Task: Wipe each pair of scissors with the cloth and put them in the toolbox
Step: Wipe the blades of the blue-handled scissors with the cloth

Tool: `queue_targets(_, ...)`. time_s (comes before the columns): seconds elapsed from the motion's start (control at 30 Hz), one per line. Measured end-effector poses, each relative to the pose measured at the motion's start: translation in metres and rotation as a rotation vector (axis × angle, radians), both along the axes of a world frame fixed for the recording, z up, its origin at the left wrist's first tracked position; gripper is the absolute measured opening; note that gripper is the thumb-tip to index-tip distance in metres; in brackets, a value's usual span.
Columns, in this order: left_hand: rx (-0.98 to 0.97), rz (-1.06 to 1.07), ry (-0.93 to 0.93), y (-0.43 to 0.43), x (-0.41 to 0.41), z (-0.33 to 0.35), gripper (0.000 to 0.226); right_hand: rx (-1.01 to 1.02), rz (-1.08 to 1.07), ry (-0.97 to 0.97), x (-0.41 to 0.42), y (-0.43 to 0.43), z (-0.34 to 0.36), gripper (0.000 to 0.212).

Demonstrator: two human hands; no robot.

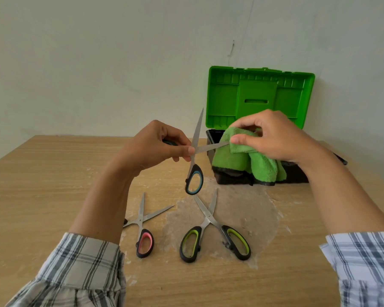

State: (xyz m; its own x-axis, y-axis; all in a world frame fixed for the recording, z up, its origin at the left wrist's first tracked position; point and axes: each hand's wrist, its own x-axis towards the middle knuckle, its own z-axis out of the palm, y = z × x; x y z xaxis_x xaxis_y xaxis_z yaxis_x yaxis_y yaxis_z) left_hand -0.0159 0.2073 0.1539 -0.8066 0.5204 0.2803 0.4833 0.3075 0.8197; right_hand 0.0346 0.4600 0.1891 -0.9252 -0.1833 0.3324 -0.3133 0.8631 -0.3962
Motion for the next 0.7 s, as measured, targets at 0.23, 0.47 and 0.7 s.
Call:
queue_targets(0.23, -0.098, -0.124, -0.008, -0.006, 0.001, 0.004, 0.018, -0.529, -0.085, 0.129, -0.008, 0.025, 0.011, 0.027)
queue_targets(0.47, -0.171, -0.168, -0.02, 0.004, 0.006, 0.003, 0.008, -0.178, 0.136, -0.008, -0.013, -0.013, 0.035, 0.035)
queue_targets(0.7, -0.139, -0.111, 0.002, -0.001, 0.005, 0.004, 0.005, 0.24, 0.184, -0.145, -0.011, -0.019, 0.029, 0.032)
